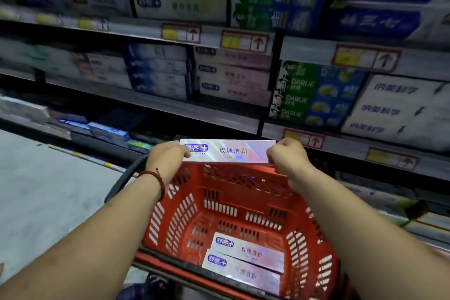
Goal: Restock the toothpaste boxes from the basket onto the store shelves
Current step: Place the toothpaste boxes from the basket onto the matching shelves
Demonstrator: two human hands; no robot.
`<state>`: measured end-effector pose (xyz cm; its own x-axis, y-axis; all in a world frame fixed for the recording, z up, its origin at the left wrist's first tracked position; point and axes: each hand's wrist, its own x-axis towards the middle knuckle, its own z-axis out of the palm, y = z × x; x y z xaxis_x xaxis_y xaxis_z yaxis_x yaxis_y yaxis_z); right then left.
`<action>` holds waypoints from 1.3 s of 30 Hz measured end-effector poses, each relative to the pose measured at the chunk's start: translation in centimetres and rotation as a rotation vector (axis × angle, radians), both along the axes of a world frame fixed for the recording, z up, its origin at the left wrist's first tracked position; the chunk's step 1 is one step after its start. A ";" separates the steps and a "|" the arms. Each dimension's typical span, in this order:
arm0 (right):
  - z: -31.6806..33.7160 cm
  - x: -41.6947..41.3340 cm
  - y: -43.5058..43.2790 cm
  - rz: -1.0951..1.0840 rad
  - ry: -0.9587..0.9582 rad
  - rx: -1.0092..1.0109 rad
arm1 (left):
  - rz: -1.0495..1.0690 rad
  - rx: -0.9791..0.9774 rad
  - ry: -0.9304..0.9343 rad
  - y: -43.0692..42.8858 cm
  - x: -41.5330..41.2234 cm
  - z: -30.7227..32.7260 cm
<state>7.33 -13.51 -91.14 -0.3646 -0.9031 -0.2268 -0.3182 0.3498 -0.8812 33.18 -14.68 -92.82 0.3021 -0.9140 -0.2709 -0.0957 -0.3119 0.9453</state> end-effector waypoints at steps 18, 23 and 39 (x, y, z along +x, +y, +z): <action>1.8 1.3 -4.4 0.022 -0.016 -0.343 | -0.008 -0.194 0.046 -9.8 1.5 3.8; 1.9 1.3 -5.3 -0.012 -0.061 -0.399 | -0.028 -0.258 0.108 -12.0 0.0 3.8; 0.7 0.8 -7.7 -0.029 -0.124 -0.223 | -0.160 -0.215 -0.094 -15.3 -3.4 2.4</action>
